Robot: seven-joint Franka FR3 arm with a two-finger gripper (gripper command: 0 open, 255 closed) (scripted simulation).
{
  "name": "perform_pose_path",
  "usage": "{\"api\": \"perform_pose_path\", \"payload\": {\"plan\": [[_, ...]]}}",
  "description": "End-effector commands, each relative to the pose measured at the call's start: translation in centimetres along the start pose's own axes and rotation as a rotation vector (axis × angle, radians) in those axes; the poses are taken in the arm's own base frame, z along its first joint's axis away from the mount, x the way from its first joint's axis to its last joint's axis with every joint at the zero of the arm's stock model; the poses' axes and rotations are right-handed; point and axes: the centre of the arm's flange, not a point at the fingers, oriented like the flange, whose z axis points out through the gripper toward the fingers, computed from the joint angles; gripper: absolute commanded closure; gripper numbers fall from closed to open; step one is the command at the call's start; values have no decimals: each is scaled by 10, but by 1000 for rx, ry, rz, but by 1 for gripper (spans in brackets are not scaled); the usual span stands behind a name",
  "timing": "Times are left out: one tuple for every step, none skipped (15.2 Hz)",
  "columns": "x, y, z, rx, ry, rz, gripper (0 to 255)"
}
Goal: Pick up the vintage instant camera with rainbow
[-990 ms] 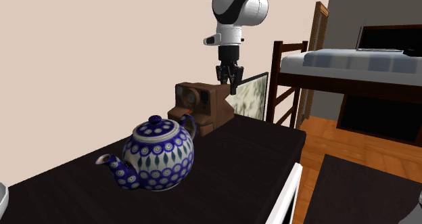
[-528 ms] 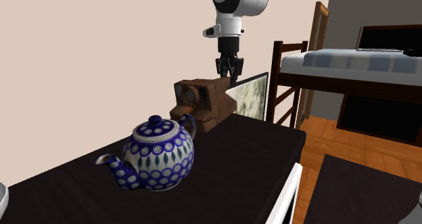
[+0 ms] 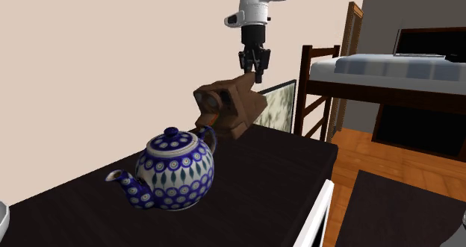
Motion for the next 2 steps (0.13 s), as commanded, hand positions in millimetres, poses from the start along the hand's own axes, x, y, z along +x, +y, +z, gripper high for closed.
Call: {"api": "perform_pose_path", "payload": {"plan": [[0, -1, -7, -3, 1, 1, 255], [0, -1, -7, -3, 1, 1, 255]]}}
